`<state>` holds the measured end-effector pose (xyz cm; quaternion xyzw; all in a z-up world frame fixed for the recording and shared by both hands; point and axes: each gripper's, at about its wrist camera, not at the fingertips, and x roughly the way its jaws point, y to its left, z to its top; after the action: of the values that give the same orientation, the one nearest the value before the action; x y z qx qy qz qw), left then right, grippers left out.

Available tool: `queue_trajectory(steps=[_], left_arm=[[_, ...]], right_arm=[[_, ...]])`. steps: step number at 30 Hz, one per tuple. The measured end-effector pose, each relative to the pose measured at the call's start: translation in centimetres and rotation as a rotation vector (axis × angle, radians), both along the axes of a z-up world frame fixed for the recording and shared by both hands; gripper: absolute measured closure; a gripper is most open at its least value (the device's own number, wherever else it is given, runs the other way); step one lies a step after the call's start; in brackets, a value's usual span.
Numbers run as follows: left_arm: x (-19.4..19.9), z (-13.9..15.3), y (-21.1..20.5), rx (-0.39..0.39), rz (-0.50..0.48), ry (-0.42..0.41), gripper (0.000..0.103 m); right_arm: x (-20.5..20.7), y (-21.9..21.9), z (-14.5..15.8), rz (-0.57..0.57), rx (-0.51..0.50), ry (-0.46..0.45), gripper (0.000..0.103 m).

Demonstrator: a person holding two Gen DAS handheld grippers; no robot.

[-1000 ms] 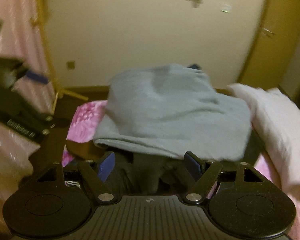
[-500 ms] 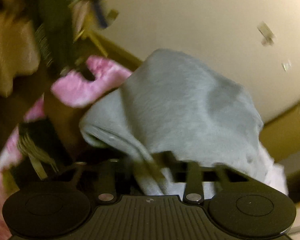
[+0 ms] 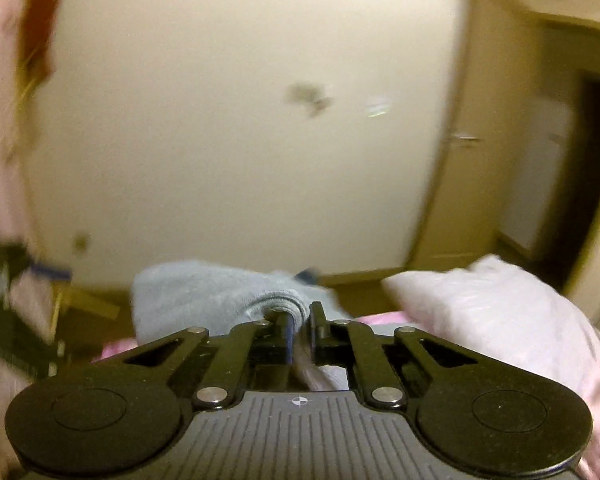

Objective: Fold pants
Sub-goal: 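Grasp the grey sweatpants with the right gripper and lift it off the pile, then carry the grey sweatpants with the right gripper and drop it onto the bedspread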

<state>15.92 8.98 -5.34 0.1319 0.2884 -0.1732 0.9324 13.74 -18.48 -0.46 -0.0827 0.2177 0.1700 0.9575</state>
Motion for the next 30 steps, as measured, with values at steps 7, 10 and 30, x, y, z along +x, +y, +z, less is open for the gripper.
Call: queue_trajectory(steps=[7,10,30], left_arm=[[-8.2,4.2,-9.8,-0.066,-0.193,-0.102,0.001],[-13.9,4.5,-14.6,-0.083,-0.298,-0.103,0.001],[-32.2,-2.4,-34.7,-0.071,-0.733,0.234,0.001]], right_arm=[[-12.2,-13.4,6.6,-0.259,0.114,-0.106,0.100],[-20.5,-19.0,7.6,-0.331,0.112,-0.117,0.100],[-41.4,-31.3,-6.4,-0.613,-0.231,0.392,0.099]])
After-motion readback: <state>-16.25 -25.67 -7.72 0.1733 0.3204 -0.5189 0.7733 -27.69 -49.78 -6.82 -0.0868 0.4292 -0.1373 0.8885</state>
